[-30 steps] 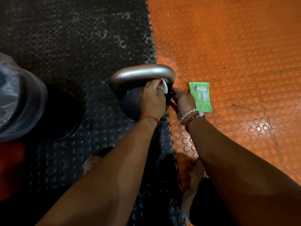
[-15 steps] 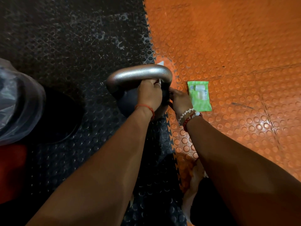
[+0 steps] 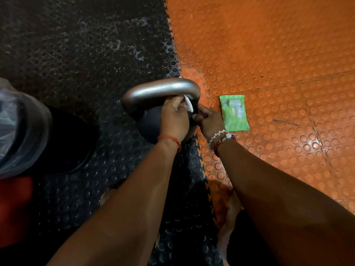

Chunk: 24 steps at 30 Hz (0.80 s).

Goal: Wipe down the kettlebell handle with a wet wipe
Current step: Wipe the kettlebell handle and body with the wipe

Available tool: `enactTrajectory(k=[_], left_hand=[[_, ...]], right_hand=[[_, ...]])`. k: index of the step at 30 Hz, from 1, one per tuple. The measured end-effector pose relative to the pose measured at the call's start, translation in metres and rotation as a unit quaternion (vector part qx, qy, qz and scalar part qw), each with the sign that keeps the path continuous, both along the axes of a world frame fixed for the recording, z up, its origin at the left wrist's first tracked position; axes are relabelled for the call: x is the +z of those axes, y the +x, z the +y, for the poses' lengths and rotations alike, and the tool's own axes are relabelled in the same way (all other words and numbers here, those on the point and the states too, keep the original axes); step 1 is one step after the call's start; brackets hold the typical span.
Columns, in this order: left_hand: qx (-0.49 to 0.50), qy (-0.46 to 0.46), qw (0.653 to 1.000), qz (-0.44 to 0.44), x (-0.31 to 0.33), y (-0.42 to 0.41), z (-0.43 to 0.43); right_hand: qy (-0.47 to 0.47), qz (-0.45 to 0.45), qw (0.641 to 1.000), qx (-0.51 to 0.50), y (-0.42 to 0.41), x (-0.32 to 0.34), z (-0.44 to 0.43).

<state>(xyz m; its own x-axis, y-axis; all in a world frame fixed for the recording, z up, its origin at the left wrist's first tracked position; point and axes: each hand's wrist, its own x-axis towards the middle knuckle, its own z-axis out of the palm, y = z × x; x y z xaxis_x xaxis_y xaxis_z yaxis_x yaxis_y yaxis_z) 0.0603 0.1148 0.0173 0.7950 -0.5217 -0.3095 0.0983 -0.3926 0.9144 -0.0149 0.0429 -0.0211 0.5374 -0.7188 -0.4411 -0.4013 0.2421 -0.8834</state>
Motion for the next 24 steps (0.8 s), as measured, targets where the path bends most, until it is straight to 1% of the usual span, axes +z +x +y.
enactTrajectory(k=[3, 8, 12, 16, 18, 21, 24], left_hand=[[-0.007, 0.032, 0.999, 0.001, 0.006, 0.010, -0.008], [0.039, -0.024, 0.998, 0.031, -0.001, -0.010, -0.001], [0.028, 0.025, 0.999, 0.020, 0.002, 0.003, -0.011], [0.037, 0.002, 0.999, 0.020, 0.005, -0.014, -0.007], [0.033, 0.014, 0.999, 0.031, 0.000, -0.012, -0.007], [0.036, 0.041, 0.997, 0.062, -0.001, 0.000, -0.014], [0.013, 0.038, 0.999, 0.036, 0.004, -0.008, -0.010]], right_hand=[[0.006, 0.005, 1.000, 0.004, 0.001, -0.002, -0.001], [0.023, -0.012, 1.000, -0.007, 0.000, -0.005, -0.001], [0.000, 0.011, 1.000, -0.001, 0.002, -0.005, -0.001], [-0.022, 0.020, 1.000, 0.001, 0.002, -0.006, -0.002], [-0.027, 0.030, 0.999, 0.006, 0.003, -0.008, -0.001], [-0.005, 0.033, 0.999, -0.008, 0.004, -0.008, -0.001], [-0.019, 0.036, 0.999, -0.002, 0.004, -0.008, -0.002]])
